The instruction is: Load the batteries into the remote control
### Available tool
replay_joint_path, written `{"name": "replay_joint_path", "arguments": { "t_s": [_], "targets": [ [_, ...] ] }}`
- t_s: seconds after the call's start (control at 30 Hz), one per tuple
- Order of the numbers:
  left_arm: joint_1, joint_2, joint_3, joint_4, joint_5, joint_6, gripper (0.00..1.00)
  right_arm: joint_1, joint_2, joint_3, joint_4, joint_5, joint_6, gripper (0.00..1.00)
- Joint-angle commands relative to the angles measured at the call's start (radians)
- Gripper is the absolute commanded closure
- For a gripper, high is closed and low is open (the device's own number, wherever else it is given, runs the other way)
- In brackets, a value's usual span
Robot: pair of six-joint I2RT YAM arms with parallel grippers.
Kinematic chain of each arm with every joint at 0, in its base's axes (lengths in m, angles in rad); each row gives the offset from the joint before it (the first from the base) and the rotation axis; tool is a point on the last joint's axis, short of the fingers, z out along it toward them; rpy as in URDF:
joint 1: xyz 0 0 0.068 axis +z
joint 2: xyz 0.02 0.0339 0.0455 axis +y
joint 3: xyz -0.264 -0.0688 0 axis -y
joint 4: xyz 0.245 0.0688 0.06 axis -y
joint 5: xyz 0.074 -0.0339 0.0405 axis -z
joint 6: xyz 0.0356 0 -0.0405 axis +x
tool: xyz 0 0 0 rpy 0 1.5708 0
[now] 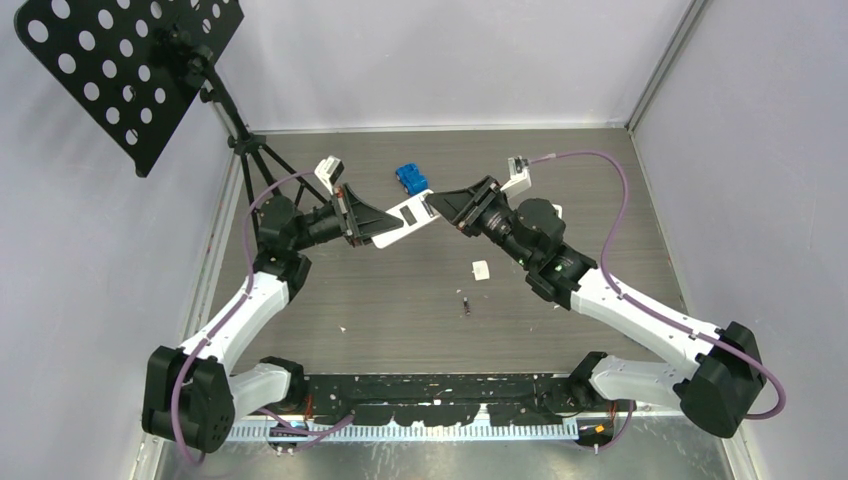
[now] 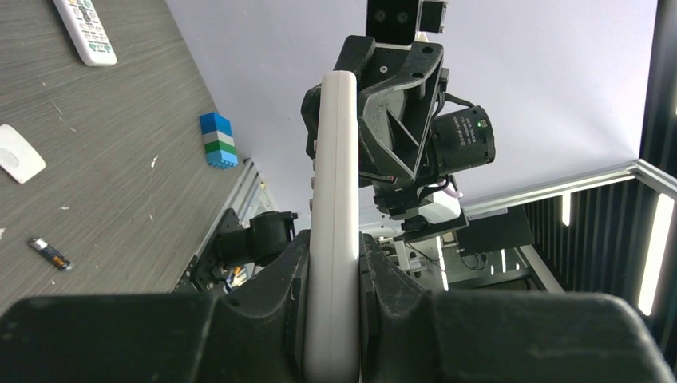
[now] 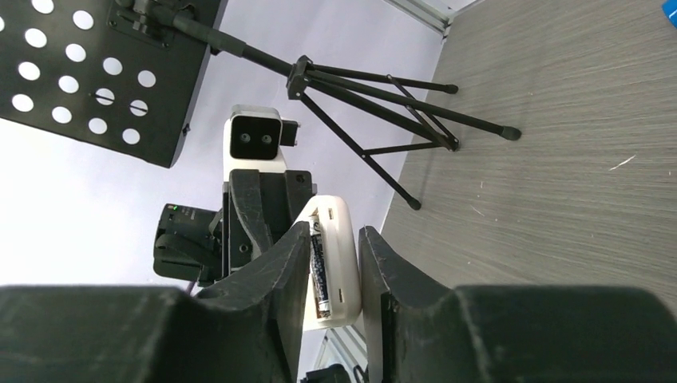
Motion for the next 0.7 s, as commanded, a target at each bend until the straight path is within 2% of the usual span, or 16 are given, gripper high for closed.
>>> {"name": "replay_joint_path", "arguments": {
  "t_s": [0.0, 0.13, 0.37, 0.67],
  "targets": [
    [0.004, -0.016, 0.014, -0.023, 0.031, 0.046, 1.00, -0.002, 0.006, 0.025, 0.057, -0.073, -0.020, 0.68],
    [0.004, -0.013, 0.021, -0.026, 0.036, 0.050, 1.00, -0.004, 0.020, 0.031, 0.045, -0.088, -0.035, 0.69],
    [0.004, -0.008, 0.026, -0.025, 0.041, 0.053, 1.00, -0.005, 0.037, 0.039, 0.048, -0.102, -0.039, 0.60],
    [0.004, -0.013, 0.030, -0.025, 0.045, 0.053, 1.00, -0.013, 0.040, 0.030, 0.052, -0.101, -0.030, 0.81]
  ]
}}
